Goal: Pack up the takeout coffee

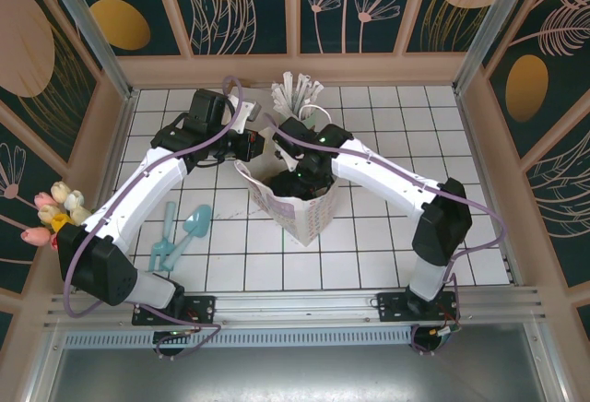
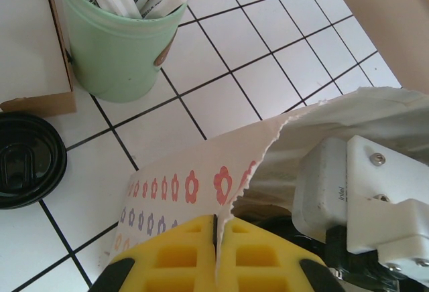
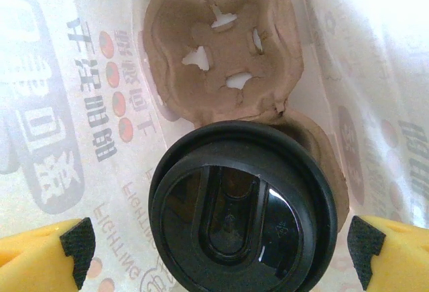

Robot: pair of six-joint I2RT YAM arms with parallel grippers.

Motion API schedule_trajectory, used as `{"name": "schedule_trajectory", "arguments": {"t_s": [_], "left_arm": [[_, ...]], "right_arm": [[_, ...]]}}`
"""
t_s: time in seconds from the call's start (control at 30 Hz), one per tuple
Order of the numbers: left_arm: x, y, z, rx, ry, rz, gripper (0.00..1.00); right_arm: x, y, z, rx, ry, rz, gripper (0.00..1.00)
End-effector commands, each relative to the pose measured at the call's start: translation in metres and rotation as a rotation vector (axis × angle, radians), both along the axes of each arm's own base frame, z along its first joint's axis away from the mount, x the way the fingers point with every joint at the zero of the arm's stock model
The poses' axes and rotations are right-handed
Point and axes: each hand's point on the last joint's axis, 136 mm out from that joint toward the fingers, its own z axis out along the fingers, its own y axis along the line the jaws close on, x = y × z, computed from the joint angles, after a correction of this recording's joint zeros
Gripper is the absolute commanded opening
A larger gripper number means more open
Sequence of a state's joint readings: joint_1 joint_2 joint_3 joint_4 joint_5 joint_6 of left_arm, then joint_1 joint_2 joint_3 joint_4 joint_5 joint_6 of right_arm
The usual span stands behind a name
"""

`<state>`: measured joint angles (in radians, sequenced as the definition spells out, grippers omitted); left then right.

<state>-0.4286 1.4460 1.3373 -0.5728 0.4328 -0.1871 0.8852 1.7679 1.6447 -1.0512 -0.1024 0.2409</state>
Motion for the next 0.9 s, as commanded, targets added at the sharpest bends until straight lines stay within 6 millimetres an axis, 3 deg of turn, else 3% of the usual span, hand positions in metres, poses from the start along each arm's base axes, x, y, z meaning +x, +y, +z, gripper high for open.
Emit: {"name": "schedule_trajectory", "arguments": {"t_s": [0.0,0.57,0.67,0.87], "left_arm": [[-0.002,0.002,0.003,0.021,-0.007,-0.006,0.0],[-0.001,0.001,0.002,0.021,-0.005,-0.007,0.0],[0.0,0.001,0.001,0.02,-0.001,-0.005,0.0],[0.002,-0.001,0.004,0.01,0.001,0.0,0.0]], "right_arm": [[-0.006,-0.004,0.028,0.027,-0.037,0.024,0.99],[0.001,0.0,0.07,0.101,-0.15,0.072,0.99],[0.004,0.0,0.083,0.127,-0.189,0.081,0.99],[0.02,0.011,0.129,0.244,-0.355,0.093,0.99]]}}
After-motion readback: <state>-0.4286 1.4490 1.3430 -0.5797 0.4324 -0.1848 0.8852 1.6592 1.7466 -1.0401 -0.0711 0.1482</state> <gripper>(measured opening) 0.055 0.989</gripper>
